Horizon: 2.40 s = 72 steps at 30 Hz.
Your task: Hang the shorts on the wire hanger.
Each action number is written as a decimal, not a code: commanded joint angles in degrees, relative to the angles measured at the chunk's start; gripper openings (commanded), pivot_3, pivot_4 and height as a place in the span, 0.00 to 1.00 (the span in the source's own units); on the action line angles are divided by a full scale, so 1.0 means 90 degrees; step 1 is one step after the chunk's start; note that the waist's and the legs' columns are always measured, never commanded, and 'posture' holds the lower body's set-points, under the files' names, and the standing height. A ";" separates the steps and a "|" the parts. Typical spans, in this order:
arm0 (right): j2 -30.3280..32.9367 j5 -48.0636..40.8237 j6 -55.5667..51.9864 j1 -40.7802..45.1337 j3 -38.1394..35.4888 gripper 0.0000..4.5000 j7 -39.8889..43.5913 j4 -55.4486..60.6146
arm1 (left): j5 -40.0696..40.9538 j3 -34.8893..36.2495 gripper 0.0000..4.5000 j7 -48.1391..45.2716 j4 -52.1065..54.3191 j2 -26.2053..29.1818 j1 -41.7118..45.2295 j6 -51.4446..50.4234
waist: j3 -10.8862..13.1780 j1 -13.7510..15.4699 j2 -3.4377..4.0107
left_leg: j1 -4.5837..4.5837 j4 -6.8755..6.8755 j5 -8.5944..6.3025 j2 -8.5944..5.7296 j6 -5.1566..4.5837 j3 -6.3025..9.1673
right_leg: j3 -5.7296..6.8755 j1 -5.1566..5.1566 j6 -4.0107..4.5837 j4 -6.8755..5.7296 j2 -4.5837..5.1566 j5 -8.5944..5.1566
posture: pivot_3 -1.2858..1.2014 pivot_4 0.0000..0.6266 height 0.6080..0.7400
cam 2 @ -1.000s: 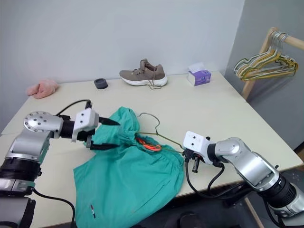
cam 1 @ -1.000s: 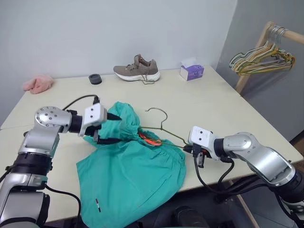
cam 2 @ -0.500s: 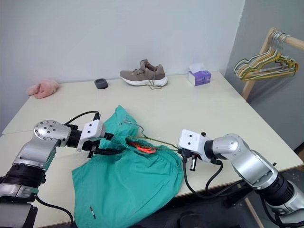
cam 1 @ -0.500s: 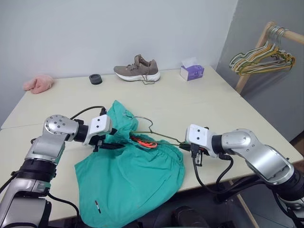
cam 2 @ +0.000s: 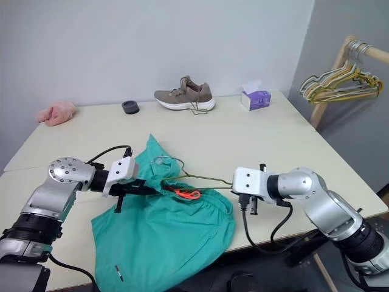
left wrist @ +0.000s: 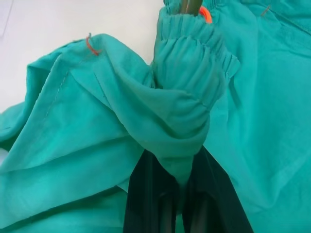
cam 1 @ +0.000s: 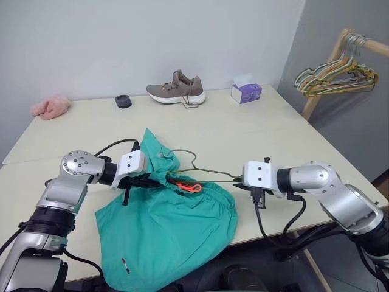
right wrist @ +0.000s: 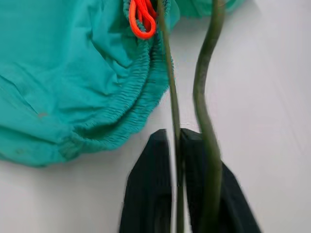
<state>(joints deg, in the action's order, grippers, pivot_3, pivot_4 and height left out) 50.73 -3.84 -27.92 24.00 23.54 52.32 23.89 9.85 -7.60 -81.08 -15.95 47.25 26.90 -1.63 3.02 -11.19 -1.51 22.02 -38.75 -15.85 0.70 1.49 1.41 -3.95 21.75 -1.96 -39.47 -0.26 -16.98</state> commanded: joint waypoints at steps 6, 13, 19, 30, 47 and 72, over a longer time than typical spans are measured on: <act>-0.0340 -0.1929 -0.2263 -0.1211 -0.1439 0.79 0.0047 0.0917 | 0.0193 0.0475 0.00 0.0501 0.0107 0.0051 0.0066 -0.0467 | -0.0001 -0.0066 -0.0002 | -0.0007 0.0001 0.0000 0.0004 0.0000 0.0002 | -0.0005 0.0000 0.0001 -0.0015 0.0004 0.0000 | 0.43 0.00 1.00; -0.2110 -0.2524 -0.4056 -0.1320 -0.1423 0.94 -0.1452 0.1013 | 0.0212 0.0519 0.00 0.0565 0.0210 0.0083 0.0015 -0.0530 | -0.0002 -0.0134 -0.0003 | -0.0018 0.0000 0.0000 0.0008 0.0001 0.0008 | -0.0005 -0.0001 0.0005 -0.0041 -0.0016 -0.0002 | 0.43 0.00 1.00; -0.2574 -0.2377 -0.4190 -0.1288 -0.1086 0.94 -0.2032 0.0597 | 0.0220 0.0542 0.00 0.0588 0.0257 0.0086 -0.0003 -0.0534 | -0.0004 -0.0111 -0.0005 | -0.0012 -0.0004 0.0000 -0.0006 0.0000 0.0000 | -0.0008 0.0000 0.0004 -0.0032 -0.0005 -0.0002 | 0.44 0.00 1.00; -0.2863 -0.1539 -0.3067 -0.1188 -0.0846 0.26 -0.2869 -0.0165 | 0.0389 0.0921 0.00 0.0992 0.0373 0.0122 -0.0145 -0.0762 | -0.0003 -0.0104 -0.0005 | -0.0013 -0.0002 0.0000 0.0004 0.0000 0.0005 | -0.0005 0.0002 0.0004 -0.0035 -0.0006 -0.0002 | 0.44 0.00 1.00; -0.2030 -0.2427 -0.2826 0.0128 -0.2828 0.01 -0.1661 -0.1633 | 0.2217 0.1989 0.00 0.0504 0.1605 0.1042 -0.0709 -0.3264 | 0.0006 -0.0079 0.0007 | -0.0016 0.0005 0.0000 0.0006 0.0000 0.0006 | 0.0000 0.0002 0.0008 -0.0036 -0.0026 -0.0004 | 0.45 0.00 1.00; -0.3427 -0.1149 -0.1366 0.0796 -0.0948 0.95 -0.1671 -0.2880 | 0.1759 0.1700 0.00 0.0810 0.1257 0.0857 -0.0642 -0.2711 | 0.0006 -0.0012 0.0007 | -0.0012 0.0002 0.0000 0.0004 0.0001 -0.0002 | -0.0009 0.0010 0.0020 -0.0039 -0.0014 0.0003 | 0.45 0.00 1.00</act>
<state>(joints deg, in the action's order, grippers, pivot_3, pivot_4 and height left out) 20.70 -14.66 -42.11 29.41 14.62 36.31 -1.58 25.43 6.80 -73.87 -6.39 54.83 20.61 -26.98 3.07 -11.30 -1.45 21.90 -38.73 -15.85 0.74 1.50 1.39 -4.03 21.84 -1.79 -39.83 -0.39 -16.95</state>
